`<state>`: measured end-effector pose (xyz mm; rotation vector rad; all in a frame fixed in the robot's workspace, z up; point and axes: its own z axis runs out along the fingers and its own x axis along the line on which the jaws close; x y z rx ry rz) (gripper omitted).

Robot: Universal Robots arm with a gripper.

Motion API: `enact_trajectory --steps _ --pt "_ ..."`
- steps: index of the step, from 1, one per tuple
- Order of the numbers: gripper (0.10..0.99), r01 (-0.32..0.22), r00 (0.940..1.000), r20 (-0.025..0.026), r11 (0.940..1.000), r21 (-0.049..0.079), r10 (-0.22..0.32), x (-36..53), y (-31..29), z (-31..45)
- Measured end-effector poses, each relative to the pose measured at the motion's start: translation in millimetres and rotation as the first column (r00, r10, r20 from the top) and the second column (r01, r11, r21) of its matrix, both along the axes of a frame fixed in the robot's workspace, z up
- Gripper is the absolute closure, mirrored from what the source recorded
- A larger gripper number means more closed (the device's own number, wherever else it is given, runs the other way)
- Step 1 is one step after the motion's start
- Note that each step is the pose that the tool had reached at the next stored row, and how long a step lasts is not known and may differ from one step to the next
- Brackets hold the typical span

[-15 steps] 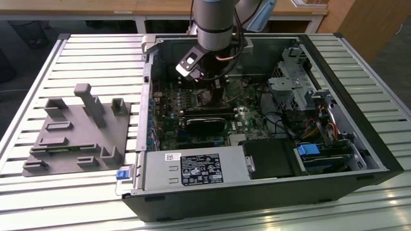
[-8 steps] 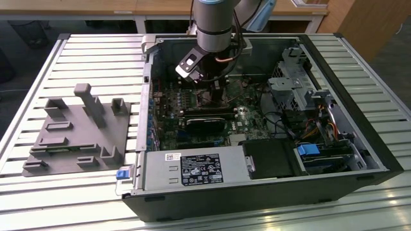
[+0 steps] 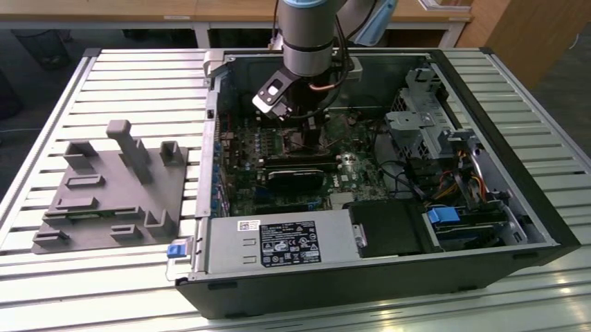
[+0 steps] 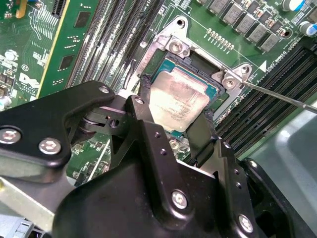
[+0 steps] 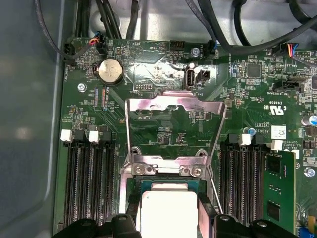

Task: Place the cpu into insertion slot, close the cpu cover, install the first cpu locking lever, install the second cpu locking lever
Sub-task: 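Place the cpu into insertion slot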

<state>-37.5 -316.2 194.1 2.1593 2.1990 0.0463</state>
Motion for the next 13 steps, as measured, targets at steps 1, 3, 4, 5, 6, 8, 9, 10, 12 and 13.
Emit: enact_trajectory --steps 1,3,4,5,6,8,9,10,12,13 --pt "0.545 0.000 1.0000 0.0000 1.0000 0.000 0.000 0.0 0.0 0.0" --pt "0.545 0.000 1.0000 0.0000 1.0000 0.000 0.000 0.0 0.0 0.0" --pt "0.545 0.000 1.0000 0.0001 1.0000 0.000 0.000 0.0 0.0 -0.1" --pt "0.533 0.000 1.0000 0.0000 1.0000 0.000 0.000 0.0 0.0 -0.1" --pt "0.533 0.000 1.0000 0.0000 1.0000 0.000 0.000 0.0 0.0 -0.1" --pt "0.475 0.000 1.0000 0.0003 1.0000 0.000 0.000 0.0 0.2 -0.7" --pt "0.475 0.000 1.0000 0.0002 1.0000 0.000 0.000 0.0 0.2 -0.9" --pt "0.475 0.000 1.0000 0.0001 1.0000 0.000 0.000 0.0 0.2 -1.1" --pt "0.475 0.000 1.0000 0.0000 1.0000 0.000 0.000 0.0 0.3 -1.1" --pt "0.475 0.000 1.0000 0.0001 1.0000 0.001 0.000 0.0 0.2 -1.0"
